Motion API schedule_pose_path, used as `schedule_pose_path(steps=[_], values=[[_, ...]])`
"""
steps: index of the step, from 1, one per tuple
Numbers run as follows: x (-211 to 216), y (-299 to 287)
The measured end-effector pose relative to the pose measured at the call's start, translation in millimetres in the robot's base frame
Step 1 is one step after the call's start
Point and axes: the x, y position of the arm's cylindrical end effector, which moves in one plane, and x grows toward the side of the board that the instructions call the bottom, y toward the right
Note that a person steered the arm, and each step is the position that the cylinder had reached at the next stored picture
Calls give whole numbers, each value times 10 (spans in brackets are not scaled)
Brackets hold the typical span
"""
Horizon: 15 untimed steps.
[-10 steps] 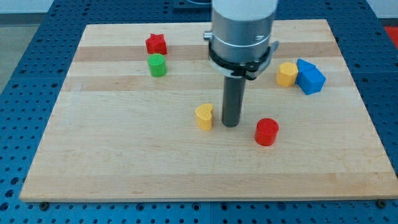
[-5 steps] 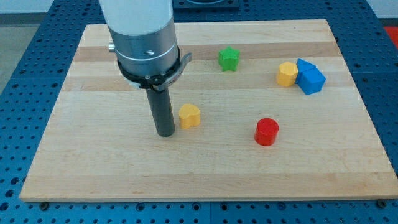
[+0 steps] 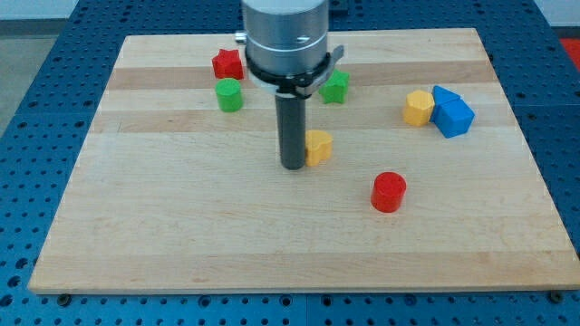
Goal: Move the yellow heart near the blue cube
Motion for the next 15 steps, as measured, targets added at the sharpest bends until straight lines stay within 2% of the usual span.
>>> schedule_pose_path(steps=[2, 5, 10, 13, 14, 15], values=[[-225, 404], [-589, 343], [-425, 912], [6, 982], [51, 994], [-119, 1021]])
